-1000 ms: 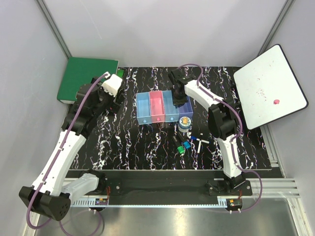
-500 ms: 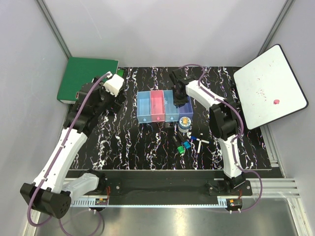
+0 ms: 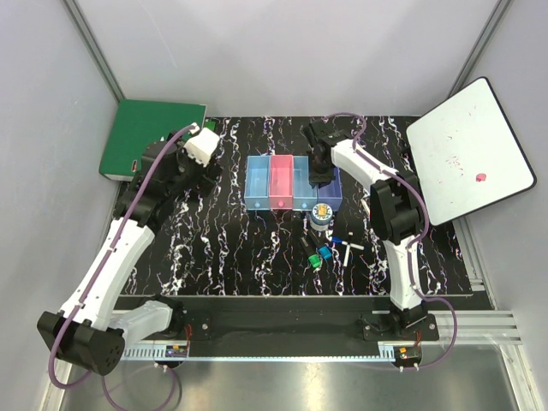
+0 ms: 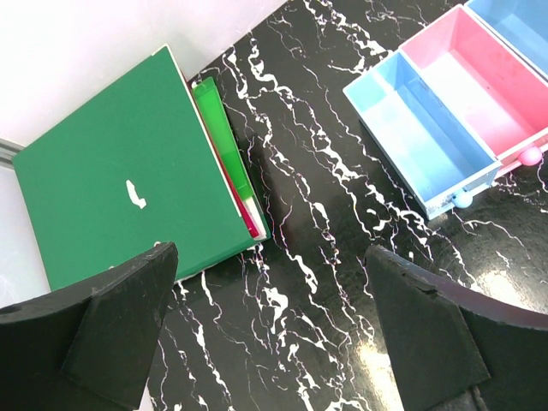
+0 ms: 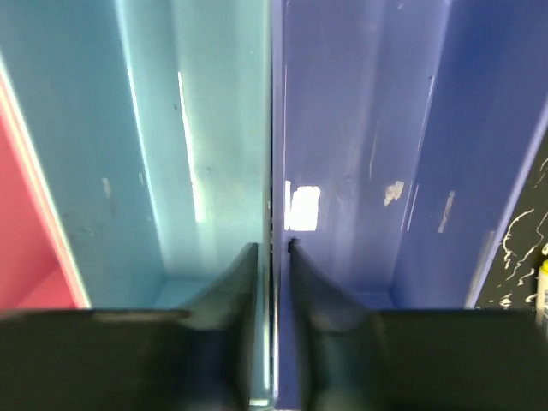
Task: Sort the stationery into containers
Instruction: Move the storage box to the center of the board.
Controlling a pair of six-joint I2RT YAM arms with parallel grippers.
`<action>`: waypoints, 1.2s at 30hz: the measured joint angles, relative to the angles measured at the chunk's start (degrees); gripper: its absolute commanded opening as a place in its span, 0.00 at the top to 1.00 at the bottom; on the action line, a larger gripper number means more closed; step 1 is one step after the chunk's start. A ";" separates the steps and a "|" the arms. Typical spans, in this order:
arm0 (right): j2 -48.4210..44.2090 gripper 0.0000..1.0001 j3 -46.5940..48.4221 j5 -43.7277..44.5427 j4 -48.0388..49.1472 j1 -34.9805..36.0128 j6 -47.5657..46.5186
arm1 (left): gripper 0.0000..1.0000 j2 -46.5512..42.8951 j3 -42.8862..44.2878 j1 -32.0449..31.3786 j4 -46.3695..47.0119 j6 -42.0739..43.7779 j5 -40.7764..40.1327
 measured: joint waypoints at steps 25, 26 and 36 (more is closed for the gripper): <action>-5.84 0.31 4.66 -2.40 -1.79 -0.68 -9.99 | 0.01 -1.33 -0.59 -0.83 0.46 -0.92 1.42; -7.13 0.31 4.72 -2.34 -1.62 -0.68 -11.10 | 0.01 -1.60 -0.96 -0.94 0.44 -0.87 1.77; -26.25 0.36 -11.52 -5.79 -2.49 -8.37 -33.09 | 0.01 -1.18 -2.38 -2.56 -2.19 2.64 4.15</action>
